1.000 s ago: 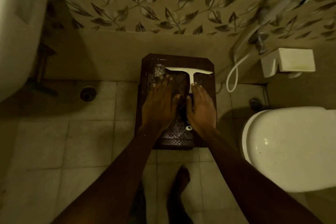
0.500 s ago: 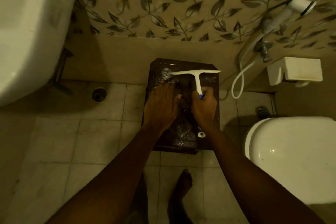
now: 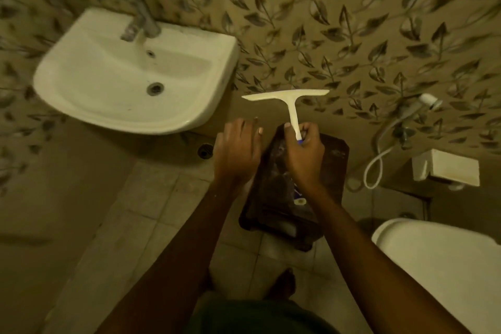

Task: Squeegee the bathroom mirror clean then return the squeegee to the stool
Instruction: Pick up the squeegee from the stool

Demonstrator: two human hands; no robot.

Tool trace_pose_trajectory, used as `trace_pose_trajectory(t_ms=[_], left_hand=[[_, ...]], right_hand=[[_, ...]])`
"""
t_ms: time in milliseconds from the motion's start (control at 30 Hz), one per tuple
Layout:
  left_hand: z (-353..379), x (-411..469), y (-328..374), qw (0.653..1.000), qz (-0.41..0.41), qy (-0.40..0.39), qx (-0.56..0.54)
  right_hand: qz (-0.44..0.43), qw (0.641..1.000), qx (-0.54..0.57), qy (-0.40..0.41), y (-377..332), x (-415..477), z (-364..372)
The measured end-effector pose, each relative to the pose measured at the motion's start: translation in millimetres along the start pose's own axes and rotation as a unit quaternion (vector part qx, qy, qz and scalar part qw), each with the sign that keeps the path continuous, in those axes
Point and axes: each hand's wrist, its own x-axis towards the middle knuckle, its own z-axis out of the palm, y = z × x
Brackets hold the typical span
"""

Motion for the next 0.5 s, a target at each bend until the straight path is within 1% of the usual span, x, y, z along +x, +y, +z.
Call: trace_pose_trajectory(t_ms=[200,267,367,500], left_hand=[[-77,11,-78,0.998,0.004,0.061,-0.014],[-100,16,-114,0.997,0.020,0.077,-0.010],[-138,26,-164,0.993,0.055,0.101,0.003],[-187,47,-215,0.985,0.083,0.150,0.036]], right_hand=[[-0.064,0.997,0.039,-0.034,-69,-45,75],[-0.081,0.996,0.034,-0.029,-91,-61,107],[-0.106,0.991,0.074,-0.027,-128,-86,150],[-0.172,0.981,0.095,-0.001,-176,-106,195]])
